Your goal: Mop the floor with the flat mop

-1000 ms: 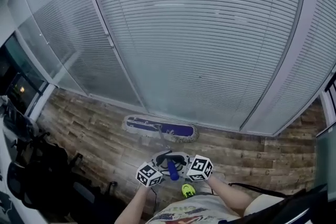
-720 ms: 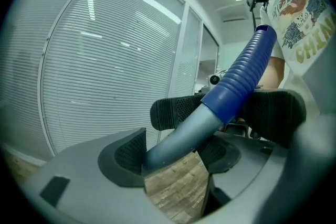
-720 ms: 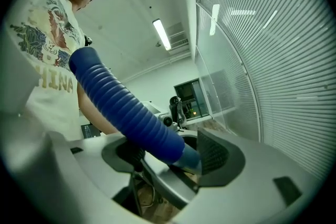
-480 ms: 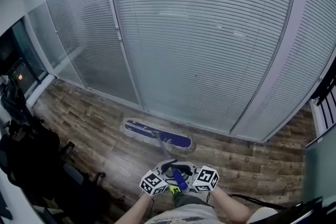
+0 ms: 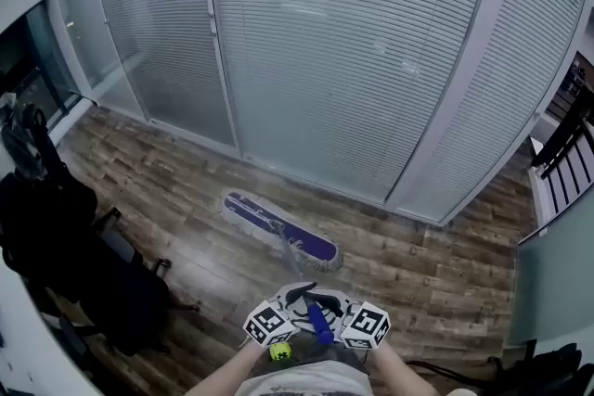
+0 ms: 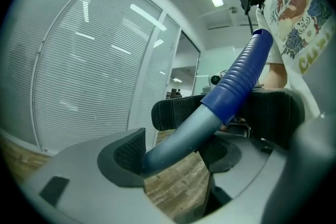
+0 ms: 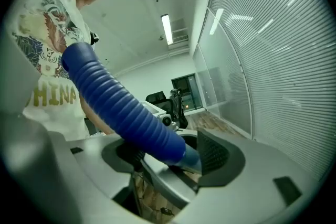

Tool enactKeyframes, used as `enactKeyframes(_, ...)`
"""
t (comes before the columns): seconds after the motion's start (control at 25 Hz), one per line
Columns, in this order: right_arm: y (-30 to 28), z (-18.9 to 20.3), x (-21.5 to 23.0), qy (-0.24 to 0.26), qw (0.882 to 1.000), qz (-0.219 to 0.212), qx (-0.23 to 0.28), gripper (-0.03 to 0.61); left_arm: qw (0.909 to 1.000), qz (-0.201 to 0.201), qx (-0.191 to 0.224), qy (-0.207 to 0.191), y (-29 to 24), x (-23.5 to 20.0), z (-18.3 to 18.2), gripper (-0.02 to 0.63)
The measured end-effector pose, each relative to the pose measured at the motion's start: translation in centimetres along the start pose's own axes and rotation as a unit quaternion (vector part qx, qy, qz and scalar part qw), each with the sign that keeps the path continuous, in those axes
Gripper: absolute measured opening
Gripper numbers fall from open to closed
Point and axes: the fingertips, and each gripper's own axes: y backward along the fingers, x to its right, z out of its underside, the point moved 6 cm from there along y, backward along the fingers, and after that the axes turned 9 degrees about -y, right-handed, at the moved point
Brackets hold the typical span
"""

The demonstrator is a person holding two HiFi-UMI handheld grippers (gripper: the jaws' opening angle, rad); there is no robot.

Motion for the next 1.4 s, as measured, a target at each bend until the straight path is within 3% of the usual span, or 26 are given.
enactKeyframes(0.2,6.8,2.8,-6.3,-0.008,1.0,0.005,-0.024,0.273,0.9998,-0.004,0.011,0.015,-1.7,9.7,-0.9,0.286)
enactKeyframes(0.44,18.8,6.5,-11.1,-0.012,0.999,0.017,-0.033,0.273,0.9997,-0.01,0.017,0.014,-8.2,21.1,-2.2,0.299)
enactKeyframes(0.68,25.7,8.6,-15.4,-0.007,0.995,0.098,-0.02,0.27,0.999,0.028,0.029,0.02,-11.2,29.0,-3.2,0.307)
enactKeyframes(0.8,25.9,9.9,-16.9,0.007,0.994,0.112,-0.002,0.252,0.9988,0.045,0.019,0.012,-10.6,30.6,-2.7,0.306)
enactKeyframes(0.96,23.7,11.1,-18.7,0.016,0.997,0.074,0.028,0.253,0.9986,0.051,-0.003,-0.012,-8.0,31.2,-1.5,0.298)
enactKeyframes(1.12,20.7,10.5,-19.1,0.029,0.996,0.055,0.06,0.253,0.9961,0.068,-0.026,-0.049,-5.7,29.6,-1.3,0.273)
enactKeyframes(1.4,12.9,8.9,-17.8,0.068,0.997,0.02,0.035,0.252,0.9952,0.066,-0.023,-0.068,-0.4,24.0,-0.5,0.252)
